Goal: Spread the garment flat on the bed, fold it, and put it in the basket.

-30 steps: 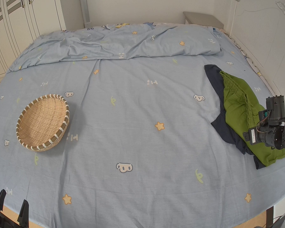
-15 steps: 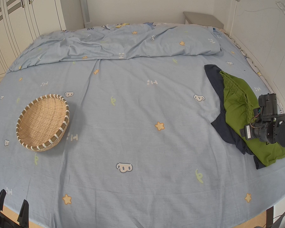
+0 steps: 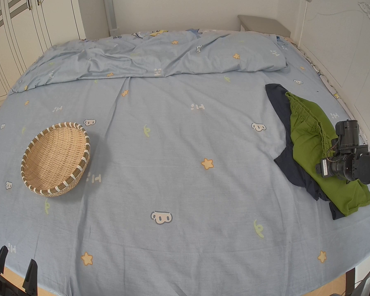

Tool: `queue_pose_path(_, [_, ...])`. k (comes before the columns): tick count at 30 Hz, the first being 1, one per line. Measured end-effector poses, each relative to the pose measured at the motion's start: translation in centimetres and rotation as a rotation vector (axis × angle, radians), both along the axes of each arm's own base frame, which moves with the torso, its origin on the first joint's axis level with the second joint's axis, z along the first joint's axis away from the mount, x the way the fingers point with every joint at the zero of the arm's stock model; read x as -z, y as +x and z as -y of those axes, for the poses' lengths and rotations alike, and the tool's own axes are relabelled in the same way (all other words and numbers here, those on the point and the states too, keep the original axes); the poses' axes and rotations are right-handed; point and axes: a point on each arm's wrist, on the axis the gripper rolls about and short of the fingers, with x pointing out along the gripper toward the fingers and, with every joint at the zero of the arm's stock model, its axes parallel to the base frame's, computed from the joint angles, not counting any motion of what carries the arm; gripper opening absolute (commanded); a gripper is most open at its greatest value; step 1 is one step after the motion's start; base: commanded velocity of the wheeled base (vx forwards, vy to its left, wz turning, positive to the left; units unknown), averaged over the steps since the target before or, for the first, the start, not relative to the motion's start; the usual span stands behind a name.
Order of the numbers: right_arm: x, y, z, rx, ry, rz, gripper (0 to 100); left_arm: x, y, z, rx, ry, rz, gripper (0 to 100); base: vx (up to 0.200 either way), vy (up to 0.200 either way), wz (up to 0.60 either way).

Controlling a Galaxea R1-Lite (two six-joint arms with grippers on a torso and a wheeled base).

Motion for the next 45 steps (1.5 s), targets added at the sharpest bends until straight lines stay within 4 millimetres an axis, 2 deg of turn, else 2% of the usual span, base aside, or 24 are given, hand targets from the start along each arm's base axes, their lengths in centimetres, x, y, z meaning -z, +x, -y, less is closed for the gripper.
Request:
queue_pose_path(18, [-0.8,0.7,1.1,0.045,-0.007,0.034,100,0.0,0.0,0.0,-0.001,0.000,0.000,100,0.000,0.000,0.00])
queue_pose_path(19, [-0.8,0.7,1.2,0.047,-0.009,0.034,0,0.0,0.0,0.0,0.000,0.000,0.000,100,0.000,0.000,0.00])
queue_pose_path(37, [-0.9,1.0,0.5,0.029,-0.010,0.048,0,0.0,0.0,0.0,0.000,0.000,0.000,100,0.000,0.000,0.00])
queue_pose_path(45, [-3.8,0.2,-1.0,-0.027,0.005,0.118,0,0.0,0.0,0.0,0.000,0.000,0.000,100,0.000,0.000,0.00])
